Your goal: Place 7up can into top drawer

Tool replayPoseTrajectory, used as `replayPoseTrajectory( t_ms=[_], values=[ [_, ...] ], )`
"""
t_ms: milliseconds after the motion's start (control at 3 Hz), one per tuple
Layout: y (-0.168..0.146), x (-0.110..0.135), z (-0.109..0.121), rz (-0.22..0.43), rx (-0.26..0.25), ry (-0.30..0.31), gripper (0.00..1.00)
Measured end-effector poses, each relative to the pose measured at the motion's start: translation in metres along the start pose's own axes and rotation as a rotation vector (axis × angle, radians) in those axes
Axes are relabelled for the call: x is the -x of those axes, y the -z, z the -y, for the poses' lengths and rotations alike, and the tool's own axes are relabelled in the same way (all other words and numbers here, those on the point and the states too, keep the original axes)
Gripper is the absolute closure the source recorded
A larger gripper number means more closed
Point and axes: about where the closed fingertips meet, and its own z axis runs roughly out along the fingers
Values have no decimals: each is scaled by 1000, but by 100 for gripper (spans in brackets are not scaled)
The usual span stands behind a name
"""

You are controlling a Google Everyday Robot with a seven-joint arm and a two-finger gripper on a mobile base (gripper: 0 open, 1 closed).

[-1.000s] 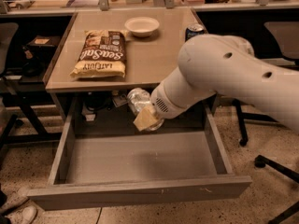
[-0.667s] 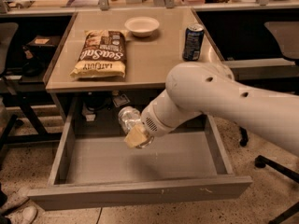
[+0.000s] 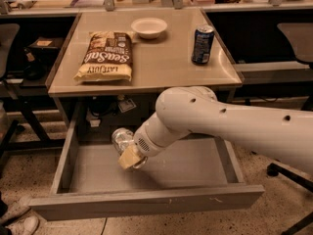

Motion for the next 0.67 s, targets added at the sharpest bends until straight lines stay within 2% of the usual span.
replayPoseTrajectory(
  t_ms=[667],
  values=[
    [-50,2,-9,-34,64,16,100]
  ],
)
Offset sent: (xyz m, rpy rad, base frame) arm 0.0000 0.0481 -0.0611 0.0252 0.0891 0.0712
